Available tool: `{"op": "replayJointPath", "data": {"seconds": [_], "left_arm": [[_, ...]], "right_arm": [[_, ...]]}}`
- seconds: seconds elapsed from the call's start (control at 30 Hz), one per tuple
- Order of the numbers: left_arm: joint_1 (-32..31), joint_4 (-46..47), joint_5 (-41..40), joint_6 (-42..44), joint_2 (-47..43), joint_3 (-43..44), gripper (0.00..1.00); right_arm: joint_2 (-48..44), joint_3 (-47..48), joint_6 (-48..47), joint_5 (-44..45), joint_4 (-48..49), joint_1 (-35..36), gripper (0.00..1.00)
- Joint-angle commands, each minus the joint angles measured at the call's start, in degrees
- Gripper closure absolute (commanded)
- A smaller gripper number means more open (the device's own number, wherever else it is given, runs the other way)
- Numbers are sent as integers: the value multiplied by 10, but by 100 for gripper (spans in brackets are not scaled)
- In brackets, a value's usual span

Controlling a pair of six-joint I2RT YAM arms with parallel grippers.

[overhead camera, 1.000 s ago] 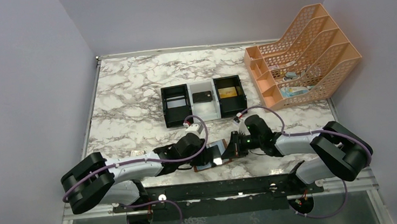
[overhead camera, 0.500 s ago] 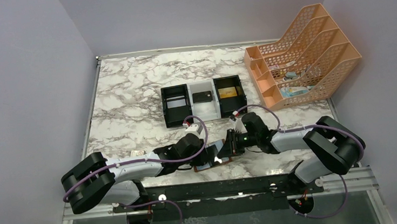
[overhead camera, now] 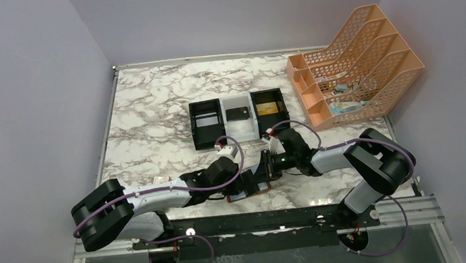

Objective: Take the credit cards out of the card holder

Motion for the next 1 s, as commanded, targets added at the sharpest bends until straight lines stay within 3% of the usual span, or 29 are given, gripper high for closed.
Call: {"op": "replayJointPath", "data": {"seconds": [0.0,0.3,0.63,0.97], "left_arm": [[-2,-68,-25,10,-3,-9,81],[-2,-59,-26,9,-13,-13,81],[-2,-53,-26,28,-37,-4,80],[-2,-36,-27,40,-61,14,62]], "right_arm": [[13,5,-22,-64,43,-1,83],[22,-7,-18,-53,47,-1,97],[-115,-23,-54,80,-61,-2,99],[-197,-28,-77,95,-65,-3,99]]}}
